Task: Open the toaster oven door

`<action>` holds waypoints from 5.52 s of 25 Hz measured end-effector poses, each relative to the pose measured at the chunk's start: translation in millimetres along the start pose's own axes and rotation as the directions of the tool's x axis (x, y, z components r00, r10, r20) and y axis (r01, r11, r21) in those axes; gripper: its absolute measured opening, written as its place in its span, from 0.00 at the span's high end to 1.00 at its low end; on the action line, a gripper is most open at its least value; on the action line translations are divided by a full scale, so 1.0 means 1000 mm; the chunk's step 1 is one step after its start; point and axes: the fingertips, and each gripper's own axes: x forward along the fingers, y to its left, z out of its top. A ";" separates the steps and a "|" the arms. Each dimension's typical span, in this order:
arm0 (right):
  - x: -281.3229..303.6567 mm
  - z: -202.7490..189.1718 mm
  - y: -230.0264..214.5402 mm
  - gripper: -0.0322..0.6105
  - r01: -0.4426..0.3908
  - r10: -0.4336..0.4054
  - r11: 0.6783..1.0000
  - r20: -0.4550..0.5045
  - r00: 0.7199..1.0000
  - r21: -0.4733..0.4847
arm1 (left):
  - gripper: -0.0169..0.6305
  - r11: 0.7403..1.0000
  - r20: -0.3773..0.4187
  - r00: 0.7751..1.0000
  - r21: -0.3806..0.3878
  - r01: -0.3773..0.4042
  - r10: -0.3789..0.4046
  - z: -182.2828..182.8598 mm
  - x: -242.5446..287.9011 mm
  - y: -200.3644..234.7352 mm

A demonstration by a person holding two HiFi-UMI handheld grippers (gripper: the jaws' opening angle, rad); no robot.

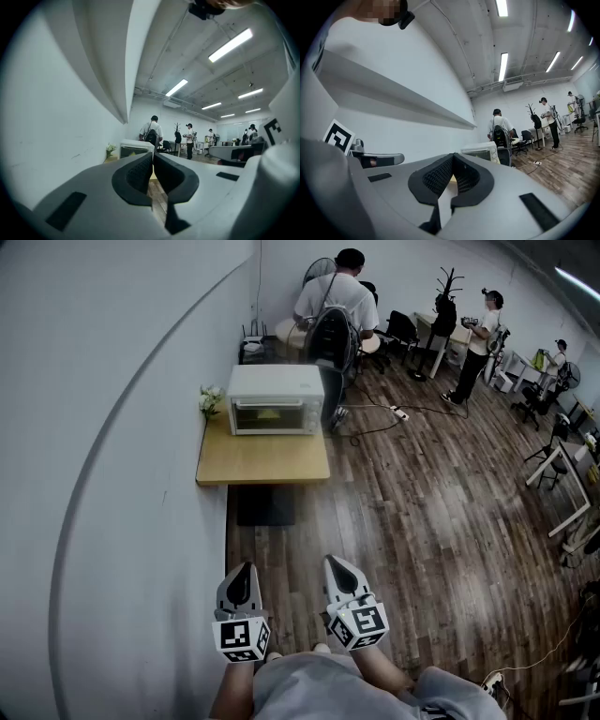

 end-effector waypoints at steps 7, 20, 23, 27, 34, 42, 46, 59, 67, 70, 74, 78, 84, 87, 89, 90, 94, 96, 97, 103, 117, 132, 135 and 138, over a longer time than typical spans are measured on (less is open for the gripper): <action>0.000 -0.005 0.000 0.96 -0.009 0.010 1.000 -0.016 1.000 0.016 | 0.96 1.000 -0.015 1.000 0.003 0.002 -0.002 -0.003 0.002 -0.003; 0.001 -0.006 -0.012 0.96 -0.027 0.027 0.999 -0.021 0.999 0.019 | 0.96 1.000 -0.020 1.000 0.005 -0.015 0.016 -0.005 0.008 -0.013; -0.001 -0.004 -0.019 0.96 -0.028 0.028 1.000 -0.017 0.999 0.010 | 0.96 1.000 -0.023 1.000 0.005 -0.017 0.017 -0.006 0.011 -0.021; -0.001 -0.004 -0.028 0.96 -0.043 0.043 0.999 -0.017 0.999 0.006 | 0.96 1.000 -0.029 0.999 0.002 -0.022 0.022 -0.010 0.017 -0.029; -0.013 -0.001 -0.048 0.96 -0.058 0.058 0.998 -0.016 0.998 0.009 | 0.96 0.999 -0.023 0.999 0.003 -0.040 0.040 -0.009 0.018 -0.054; -0.016 -0.015 -0.064 0.96 -0.072 0.072 0.997 -0.047 0.996 0.017 | 0.96 0.999 -0.059 0.997 -0.012 -0.053 0.052 -0.028 0.021 -0.069; 0.000 -0.014 -0.067 0.96 -0.071 0.072 0.997 -0.048 0.996 0.019 | 0.96 0.999 -0.062 0.997 -0.007 -0.048 0.047 -0.025 0.035 -0.064; 0.122 -0.008 -0.073 0.96 0.016 -0.016 1.000 -0.005 1.000 -0.004 | 0.96 0.999 -0.040 0.998 0.017 0.049 -0.049 0.000 0.137 0.008; 0.172 -0.013 -0.070 0.96 0.088 -0.088 0.996 0.000 0.996 -0.017 | 0.96 0.998 -0.038 0.998 -0.012 0.054 -0.055 0.004 0.172 0.065; 0.184 -0.019 -0.069 0.96 0.098 -0.098 0.995 -0.016 0.995 -0.020 | 0.96 0.998 -0.045 0.997 -0.024 0.054 -0.055 0.001 0.180 0.076; 0.209 -0.024 -0.072 0.96 0.106 -0.107 0.994 -0.024 0.994 -0.032 | 0.96 0.997 -0.053 0.996 -0.030 0.064 -0.066 -0.002 0.203 0.090; 0.248 -0.031 -0.078 0.96 0.106 -0.108 0.994 -0.035 0.994 -0.041 | 0.96 0.997 -0.058 0.996 -0.020 0.073 -0.074 -0.004 0.230 0.106; 0.306 -0.035 -0.093 0.96 0.082 -0.086 0.993 -0.040 0.995 -0.087 | 0.96 0.999 -0.060 0.997 0.000 0.049 -0.049 -0.006 0.278 0.127; 0.340 -0.035 -0.107 0.96 0.066 -0.074 0.990 -0.056 0.996 -0.127 | 0.96 1.000 -0.059 0.998 0.013 0.024 -0.023 -0.003 0.312 0.140; 0.361 -0.031 -0.118 0.96 0.055 -0.065 0.988 -0.063 0.996 -0.146 | 0.96 1.000 -0.055 0.999 0.019 0.000 0.001 0.002 0.335 0.147; 0.371 -0.029 -0.123 0.96 0.044 -0.056 0.986 -0.067 0.996 -0.159 | 0.96 1.000 -0.052 0.999 0.023 -0.015 0.016 0.004 0.346 0.151; 0.414 -0.023 -0.138 0.96 -0.018 -0.008 0.972 -0.110 0.994 -0.234 | 0.96 0.998 -0.064 0.997 0.049 -0.038 0.041 0.012 0.391 0.160; 0.438 -0.020 -0.147 0.96 -0.046 0.008 0.962 -0.140 0.990 -0.268 | 0.96 0.998 -0.083 0.996 0.059 -0.021 0.026 0.015 0.418 0.162; 0.449 -0.020 -0.152 0.96 -0.058 0.014 0.957 -0.155 0.988 -0.283 | 0.96 0.998 -0.090 0.996 0.059 -0.016 0.021 0.017 0.432 0.163; 0.502 -0.028 -0.180 0.95 -0.123 0.044 0.939 -0.242 0.969 -0.322 | 0.91 0.997 -0.143 0.990 0.077 0.009 0.002 0.016 0.500 0.165; 0.595 -0.094 -0.234 0.85 -0.318 0.060 0.861 -0.540 0.840 -0.398 | 0.79 0.928 -0.379 0.922 0.309 0.207 -0.080 -0.030 0.615 0.165; 0.633 -0.139 -0.241 0.81 -0.578 0.048 0.699 -0.779 0.626 -0.421 | 0.73 0.679 -0.666 0.746 0.537 0.500 -0.022 -0.081 0.663 0.170; 0.635 -0.144 -0.244 0.80 -0.613 0.017 0.659 -0.806 0.592 -0.436 | 0.73 0.621 -0.701 0.713 0.562 0.547 0.006 -0.087 0.667 0.170; 0.637 -0.147 -0.249 0.80 -0.638 -0.017 0.621 -0.822 0.570 -0.455 | 0.73 0.593 -0.717 0.697 0.572 0.567 0.025 -0.088 0.671 0.170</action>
